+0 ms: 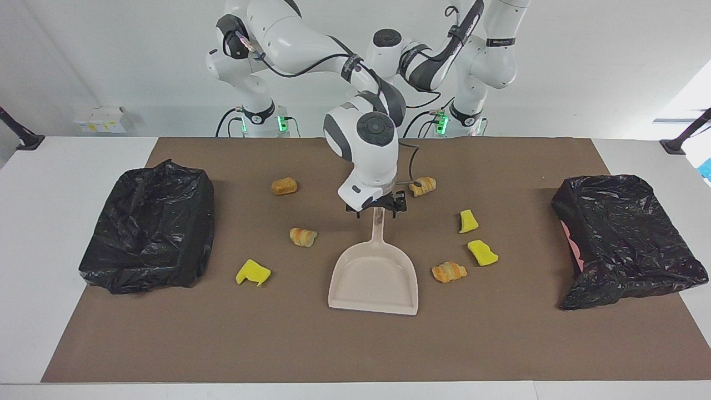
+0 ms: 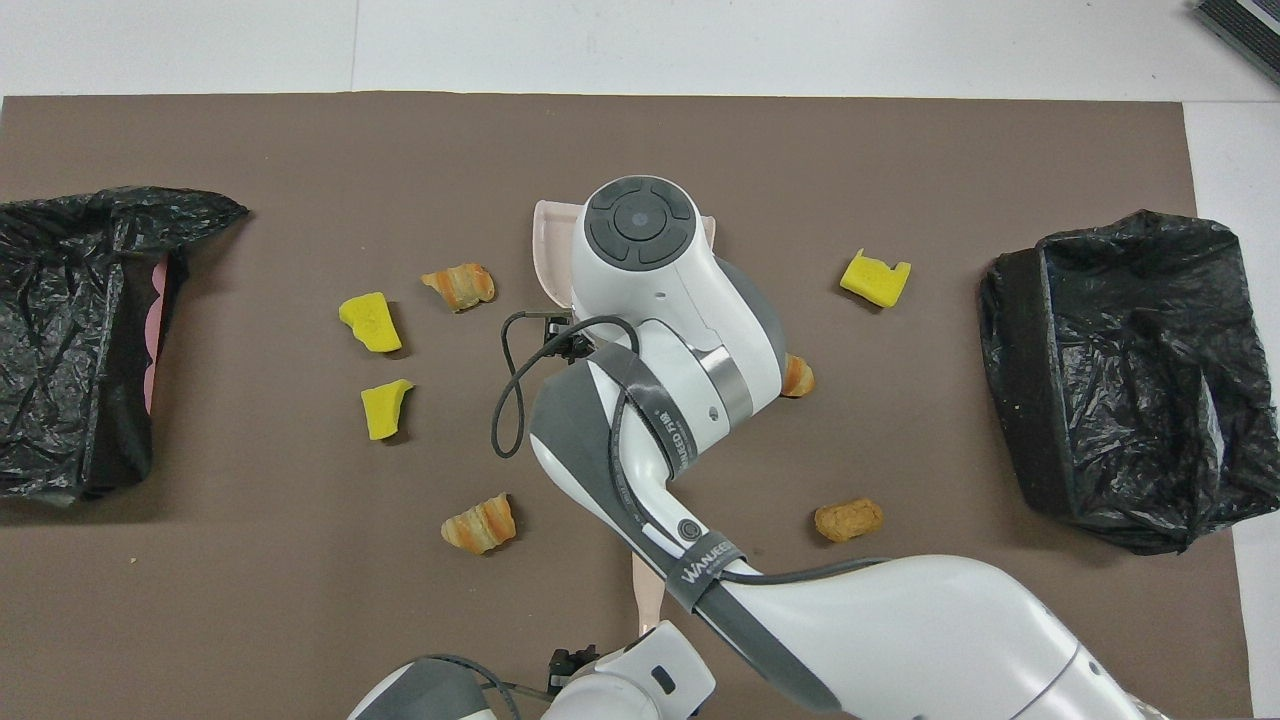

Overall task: Sweep and dump trash in bin
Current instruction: 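Grasp the pink dustpan handle with the right gripper and lift it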

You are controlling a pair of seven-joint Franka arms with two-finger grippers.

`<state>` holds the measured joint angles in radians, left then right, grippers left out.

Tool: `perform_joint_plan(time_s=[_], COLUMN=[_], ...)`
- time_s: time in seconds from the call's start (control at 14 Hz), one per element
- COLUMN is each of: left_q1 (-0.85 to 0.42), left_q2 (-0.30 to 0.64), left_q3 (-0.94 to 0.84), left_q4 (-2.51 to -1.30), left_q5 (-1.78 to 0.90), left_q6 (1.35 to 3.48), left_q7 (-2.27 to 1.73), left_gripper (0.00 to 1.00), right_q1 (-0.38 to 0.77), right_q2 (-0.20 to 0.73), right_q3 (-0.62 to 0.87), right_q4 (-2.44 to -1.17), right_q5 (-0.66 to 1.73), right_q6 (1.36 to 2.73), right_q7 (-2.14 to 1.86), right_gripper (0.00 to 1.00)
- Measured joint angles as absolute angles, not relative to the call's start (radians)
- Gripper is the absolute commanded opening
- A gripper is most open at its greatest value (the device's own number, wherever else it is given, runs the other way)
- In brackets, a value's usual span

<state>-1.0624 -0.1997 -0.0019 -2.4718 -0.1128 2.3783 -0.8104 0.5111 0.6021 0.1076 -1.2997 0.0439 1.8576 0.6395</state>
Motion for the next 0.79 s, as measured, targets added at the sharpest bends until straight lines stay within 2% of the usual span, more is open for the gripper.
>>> perform_joint_plan(time_s=[0.21, 0.71, 0.79], left_q1=[-1.063, -1.063, -1.063], left_q2=[-0.155, -0.127, -0.127], left_q3=[0.001, 0.003, 0.003], left_q4=[-2.474, -2.474, -2.474], left_q5=[-0.113, -0.113, -0.113], left_q6=[2.415, 2.421, 2.421], left_q7=[-0.811, -0.81, -0.81], left_gripper=[1.0, 1.0, 0.93], right_q1=[0.521, 0.542, 0.542], right_q2=[0.608, 0.591, 0.589], right_q3=[0.109, 0.11, 0.11], right_q4=[-1.3, -1.382, -1.393], right_q5=[0.068, 0.072, 0.072], right_q6=[1.855, 1.89, 1.891], right_q7=[0.64, 0.64, 0.64], right_gripper=[1.0, 0.86, 0.81])
